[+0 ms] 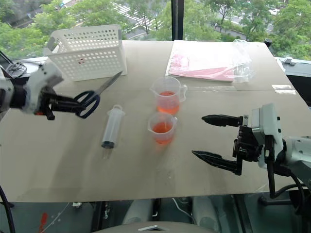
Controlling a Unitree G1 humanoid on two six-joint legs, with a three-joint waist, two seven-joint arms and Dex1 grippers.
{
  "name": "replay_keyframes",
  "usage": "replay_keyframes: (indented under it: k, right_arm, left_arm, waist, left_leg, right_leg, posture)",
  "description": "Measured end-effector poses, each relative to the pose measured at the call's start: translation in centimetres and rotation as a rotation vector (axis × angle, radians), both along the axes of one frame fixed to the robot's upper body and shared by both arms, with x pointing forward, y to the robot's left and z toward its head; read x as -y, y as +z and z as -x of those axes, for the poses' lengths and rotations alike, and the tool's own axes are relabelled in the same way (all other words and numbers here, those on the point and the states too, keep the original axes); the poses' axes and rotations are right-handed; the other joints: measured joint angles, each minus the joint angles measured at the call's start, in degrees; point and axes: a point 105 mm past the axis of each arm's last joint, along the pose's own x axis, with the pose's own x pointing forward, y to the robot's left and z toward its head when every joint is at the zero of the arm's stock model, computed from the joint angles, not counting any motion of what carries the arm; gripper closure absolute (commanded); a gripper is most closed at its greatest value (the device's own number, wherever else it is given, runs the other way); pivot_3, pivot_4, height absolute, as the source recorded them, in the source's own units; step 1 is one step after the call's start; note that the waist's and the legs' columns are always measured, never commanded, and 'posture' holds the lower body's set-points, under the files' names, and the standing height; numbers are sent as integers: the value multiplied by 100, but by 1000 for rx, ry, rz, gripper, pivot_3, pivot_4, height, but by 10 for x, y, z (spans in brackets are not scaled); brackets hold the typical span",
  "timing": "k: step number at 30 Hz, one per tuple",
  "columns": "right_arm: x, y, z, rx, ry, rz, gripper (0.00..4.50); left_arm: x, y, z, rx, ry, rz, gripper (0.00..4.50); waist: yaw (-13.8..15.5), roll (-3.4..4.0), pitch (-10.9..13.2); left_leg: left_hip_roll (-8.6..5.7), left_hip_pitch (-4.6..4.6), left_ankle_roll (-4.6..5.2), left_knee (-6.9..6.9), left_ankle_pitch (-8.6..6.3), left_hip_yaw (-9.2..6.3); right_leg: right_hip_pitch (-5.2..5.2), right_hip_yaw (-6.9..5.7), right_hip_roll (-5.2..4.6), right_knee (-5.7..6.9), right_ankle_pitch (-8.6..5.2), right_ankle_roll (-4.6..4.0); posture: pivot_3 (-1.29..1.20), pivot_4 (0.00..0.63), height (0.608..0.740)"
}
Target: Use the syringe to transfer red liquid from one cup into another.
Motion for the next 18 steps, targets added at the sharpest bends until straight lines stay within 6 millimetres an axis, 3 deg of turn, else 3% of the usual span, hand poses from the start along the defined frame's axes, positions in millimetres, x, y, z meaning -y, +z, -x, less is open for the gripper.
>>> replay_keyframes:
  k: [2, 3, 6, 9, 11, 14, 16, 18]
  right_arm:
    - [0, 1, -2, -1, 11, 8, 0]
    - [-1, 2, -3, 2, 16, 9, 0]
    - [-2, 2, -3, 3, 26, 17, 0]
    - [-1, 1, -3, -9, 25, 23, 0]
    - [0, 1, -4, -17, 23, 23, 0]
    - [0, 1, -4, -17, 23, 23, 0]
    - [-2, 2, -5, -11, 29, 18, 0]
    - [-4, 1, -5, -17, 38, 13, 0]
  left_arm:
    - [-6, -15, -7, -12, 102, 35, 3675]
    - [-6, -19, -10, -14, 132, 46, 2663]
    - [-10, -22, -12, -10, 193, 56, 1335]
    - [0, -9, -7, 8, 209, 115, 54]
    - [14, 5, -2, 19, 198, 127, 54]
    - [43, 41, 1, 52, 195, 187, 54]
    - [59, 50, -5, 69, 166, 177, 54]
    - [70, 43, -13, 37, 163, 186, 54]
  waist:
    - [84, -17, -1]
    - [106, -21, -1]
    - [108, -22, -1]
    - [59, -24, 1]
    - [55, -25, 3]
    - [68, -25, 3]
    - [66, -11, -5]
    - [57, -2, -6]
  left_leg:
    - [-1, -10, 0, 3, 0, -4]
    - [-4, -14, 0, 3, 0, -5]
    - [-8, -20, 0, 1, -1, -1]
    - [-6, -21, -1, -5, -2, -4]
    - [-5, -19, -1, -6, -2, -4]
    - [-7, -11, -1, -5, -1, -9]
    - [-8, 0, 0, -5, -1, -8]
    - [-9, 11, 0, -5, -1, -7]
  right_leg:
    - [-1, -4, -3, -3, 1, -1]
    - [-2, -6, -6, -4, 2, -3]
    - [-2, -2, -10, -13, 26, 0]
    - [-4, -1, -10, -15, 25, 1]
    - [-4, -2, -9, -14, 25, 1]
    - [-1, -7, -5, -7, 14, 19]
    - [4, 2, -6, 0, 13, 23]
    - [7, 12, -5, 7, 13, 23]
  posture:
    - [0, 150, 740]
    - [0, 150, 740]
    - [0, 150, 740]
    - [0, 150, 740]
    - [0, 150, 740]
    - [0, 150, 740]
    - [0, 150, 740]
    - [0, 150, 740]
